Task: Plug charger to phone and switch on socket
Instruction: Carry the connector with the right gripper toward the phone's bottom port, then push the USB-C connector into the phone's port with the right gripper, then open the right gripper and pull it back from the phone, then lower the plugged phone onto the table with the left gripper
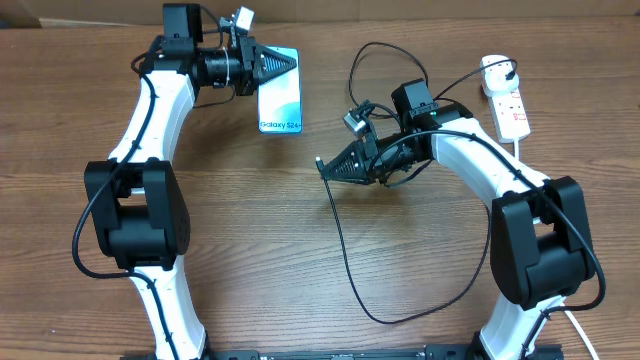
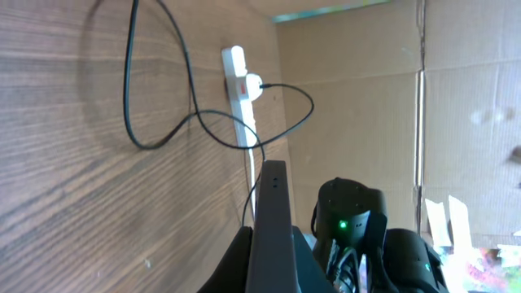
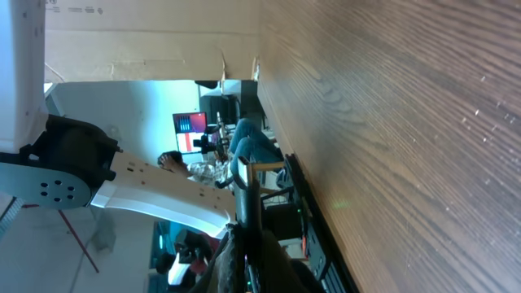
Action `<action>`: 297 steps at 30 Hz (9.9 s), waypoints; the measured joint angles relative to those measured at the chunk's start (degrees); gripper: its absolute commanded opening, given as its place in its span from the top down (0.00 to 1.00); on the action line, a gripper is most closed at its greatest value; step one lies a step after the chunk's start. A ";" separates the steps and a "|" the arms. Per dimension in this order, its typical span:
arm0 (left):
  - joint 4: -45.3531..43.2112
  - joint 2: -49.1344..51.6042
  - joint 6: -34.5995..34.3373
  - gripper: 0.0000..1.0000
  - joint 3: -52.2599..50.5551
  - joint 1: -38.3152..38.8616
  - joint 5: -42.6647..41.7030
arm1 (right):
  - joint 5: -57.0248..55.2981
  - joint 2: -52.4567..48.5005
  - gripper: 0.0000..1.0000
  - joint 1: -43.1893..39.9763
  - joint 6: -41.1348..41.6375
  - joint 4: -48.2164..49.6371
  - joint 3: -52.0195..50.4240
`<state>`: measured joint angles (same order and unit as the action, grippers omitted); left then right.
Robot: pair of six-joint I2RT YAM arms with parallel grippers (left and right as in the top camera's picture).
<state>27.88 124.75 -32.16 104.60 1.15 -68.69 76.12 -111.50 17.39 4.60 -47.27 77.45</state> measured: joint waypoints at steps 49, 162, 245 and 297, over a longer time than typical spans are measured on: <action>-14.19 0.02 -23.43 0.96 0.00 4.79 8.07 | 2.64 0.00 0.96 0.00 31.28 37.40 -0.26; -14.58 0.02 -24.68 0.96 0.00 5.99 6.88 | 2.91 0.00 0.96 -1.95 35.28 42.36 -0.28; 21.64 5.60 21.88 0.96 0.00 2.86 28.57 | -38.62 0.00 0.54 -5.40 9.25 1.62 4.87; 21.55 8.57 17.09 0.85 0.00 3.74 42.62 | -40.39 0.00 0.54 -5.40 7.58 -0.44 4.94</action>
<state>49.43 133.32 -15.07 104.60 4.89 -26.06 35.73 -111.50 11.99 12.19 -47.70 82.39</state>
